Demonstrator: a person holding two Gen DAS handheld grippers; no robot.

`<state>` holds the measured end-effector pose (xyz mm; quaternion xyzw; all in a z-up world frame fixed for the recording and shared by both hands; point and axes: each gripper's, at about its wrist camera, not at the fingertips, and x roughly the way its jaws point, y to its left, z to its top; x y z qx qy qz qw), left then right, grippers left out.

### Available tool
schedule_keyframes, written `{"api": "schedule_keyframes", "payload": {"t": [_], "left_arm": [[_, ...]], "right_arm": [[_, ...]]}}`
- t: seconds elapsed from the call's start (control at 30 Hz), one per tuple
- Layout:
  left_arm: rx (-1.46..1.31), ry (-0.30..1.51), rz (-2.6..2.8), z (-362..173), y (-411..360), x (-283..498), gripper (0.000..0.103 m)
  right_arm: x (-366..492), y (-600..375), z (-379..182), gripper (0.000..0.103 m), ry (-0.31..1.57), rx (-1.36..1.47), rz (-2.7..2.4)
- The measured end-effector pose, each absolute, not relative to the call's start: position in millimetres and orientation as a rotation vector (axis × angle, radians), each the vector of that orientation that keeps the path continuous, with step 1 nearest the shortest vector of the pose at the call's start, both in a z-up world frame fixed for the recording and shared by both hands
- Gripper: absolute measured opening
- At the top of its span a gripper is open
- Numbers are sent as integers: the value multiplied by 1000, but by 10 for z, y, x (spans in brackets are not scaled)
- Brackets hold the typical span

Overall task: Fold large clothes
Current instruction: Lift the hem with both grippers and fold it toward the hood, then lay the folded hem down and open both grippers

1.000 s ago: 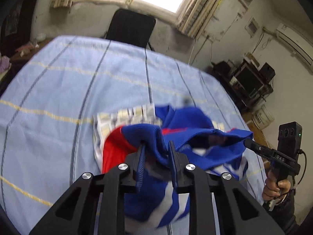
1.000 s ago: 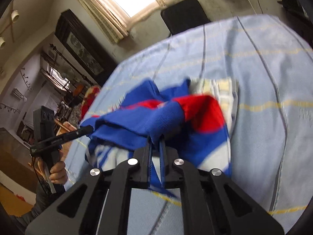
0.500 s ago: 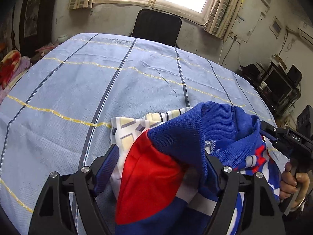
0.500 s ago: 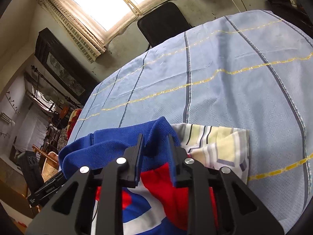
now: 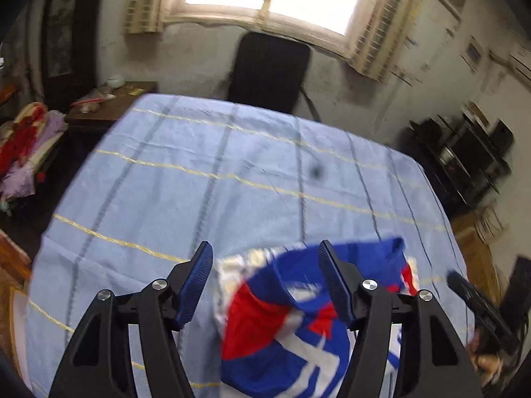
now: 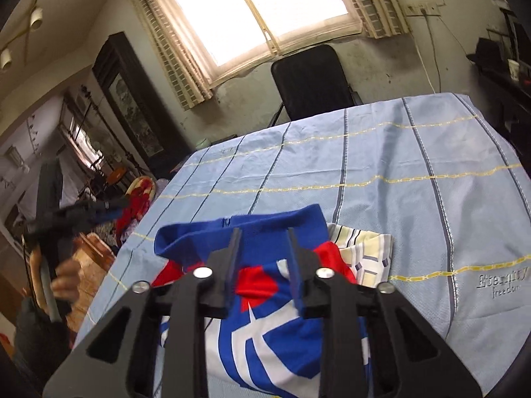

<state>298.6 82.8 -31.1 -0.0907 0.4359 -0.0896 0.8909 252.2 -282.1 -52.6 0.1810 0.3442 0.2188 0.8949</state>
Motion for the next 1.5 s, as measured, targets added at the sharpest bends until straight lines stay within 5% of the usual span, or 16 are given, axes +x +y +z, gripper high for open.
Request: {"api": "schedule_keyframes", "payload": {"t": [0.1,0.2,0.23,0.57,0.63,0.7,0.97,1.03,1.23,1.5], "left_arm": [[-104,924,-253,-679,674,2811,67],[-86,898,-301,-919,685,2784,67],[-92,887,-320,-957,704,2800,67],[-192,955,-215,-1424,806,3502,66],[-210,964,-198,-1498,820,3562,62],[-173,964,-170,-1535,768,3546,60],[-181,964,-83,-1463,790,3466,59],[-164,940,-89,-1306,764,3359,57],[-168,834,-239,-842,351,3021,59],[-159,936,-236,-1475,-1,3129,64]], "right_arm": [[2549,-2763,-641,22,740,332,459],[2639,-2790,-832,62,762,309,429],[2680,-2816,-889,63,757,316,407],[3279,-2810,-1454,62,876,416,403],[3321,-2808,-1521,26,896,459,423],[3304,-2823,-1499,13,884,454,395],[3355,-2747,-1630,12,918,343,257],[3339,-2768,-1583,22,920,349,237],[2976,-2771,-1118,24,762,392,288],[2756,-2150,-1189,24,794,304,427]]}}
